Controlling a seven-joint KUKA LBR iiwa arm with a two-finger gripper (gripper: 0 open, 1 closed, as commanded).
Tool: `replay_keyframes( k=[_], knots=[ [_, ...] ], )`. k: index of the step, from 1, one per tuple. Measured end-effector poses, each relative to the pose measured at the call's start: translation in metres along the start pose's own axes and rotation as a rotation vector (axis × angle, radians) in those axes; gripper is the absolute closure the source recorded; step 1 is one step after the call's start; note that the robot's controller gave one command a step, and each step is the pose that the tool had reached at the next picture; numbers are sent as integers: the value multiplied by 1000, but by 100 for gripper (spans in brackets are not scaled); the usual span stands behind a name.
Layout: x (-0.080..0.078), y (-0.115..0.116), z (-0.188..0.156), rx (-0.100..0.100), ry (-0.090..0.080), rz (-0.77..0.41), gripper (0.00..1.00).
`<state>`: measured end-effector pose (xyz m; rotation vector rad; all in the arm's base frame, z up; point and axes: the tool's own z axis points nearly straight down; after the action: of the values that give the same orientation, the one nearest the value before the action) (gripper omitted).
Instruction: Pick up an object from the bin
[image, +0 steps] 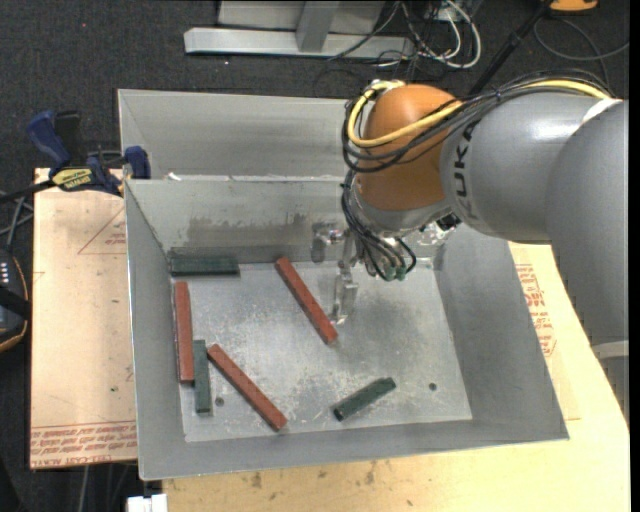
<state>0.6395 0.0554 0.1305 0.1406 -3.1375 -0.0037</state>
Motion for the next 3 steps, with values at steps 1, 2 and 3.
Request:
replay_keyframes(
  k=[1, 2, 3],
  knots=[
    [3, -13, 58, 1, -3, 25, 100],
    [3, -13, 58, 1, -3, 25, 100],
    [21, -18, 11, 1, 4, 8, 100]
  ],
)
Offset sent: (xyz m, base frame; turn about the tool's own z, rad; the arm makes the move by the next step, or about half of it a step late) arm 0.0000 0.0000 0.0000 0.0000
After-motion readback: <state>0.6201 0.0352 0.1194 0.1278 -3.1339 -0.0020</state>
